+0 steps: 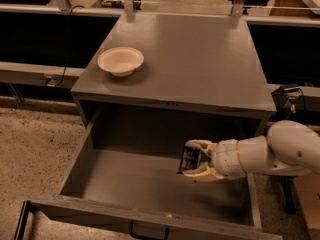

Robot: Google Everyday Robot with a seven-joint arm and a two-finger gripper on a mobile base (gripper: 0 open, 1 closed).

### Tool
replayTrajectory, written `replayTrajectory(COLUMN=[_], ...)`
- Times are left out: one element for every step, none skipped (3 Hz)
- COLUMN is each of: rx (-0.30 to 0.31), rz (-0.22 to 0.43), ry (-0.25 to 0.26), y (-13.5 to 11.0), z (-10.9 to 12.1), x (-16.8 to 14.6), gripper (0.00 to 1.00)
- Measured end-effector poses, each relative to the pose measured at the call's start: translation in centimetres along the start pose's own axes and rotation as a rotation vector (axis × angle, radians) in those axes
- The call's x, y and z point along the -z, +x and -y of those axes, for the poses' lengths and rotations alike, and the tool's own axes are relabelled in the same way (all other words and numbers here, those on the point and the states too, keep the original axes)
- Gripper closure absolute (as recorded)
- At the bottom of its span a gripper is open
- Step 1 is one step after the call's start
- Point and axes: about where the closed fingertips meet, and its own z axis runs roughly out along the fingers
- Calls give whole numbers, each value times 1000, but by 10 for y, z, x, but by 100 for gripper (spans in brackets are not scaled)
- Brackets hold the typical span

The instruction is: Pick rxbar chocolate from top drawer and place on counter

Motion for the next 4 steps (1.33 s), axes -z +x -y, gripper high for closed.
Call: replayTrajectory(rx=[93, 148, 193, 209], rz=[54, 56, 14, -42], ry=[36, 56, 71, 76], y=[-26, -47, -73, -95], z=[-15, -11, 6, 27], x=[41, 87, 139, 172], gripper=[100, 100, 100, 100])
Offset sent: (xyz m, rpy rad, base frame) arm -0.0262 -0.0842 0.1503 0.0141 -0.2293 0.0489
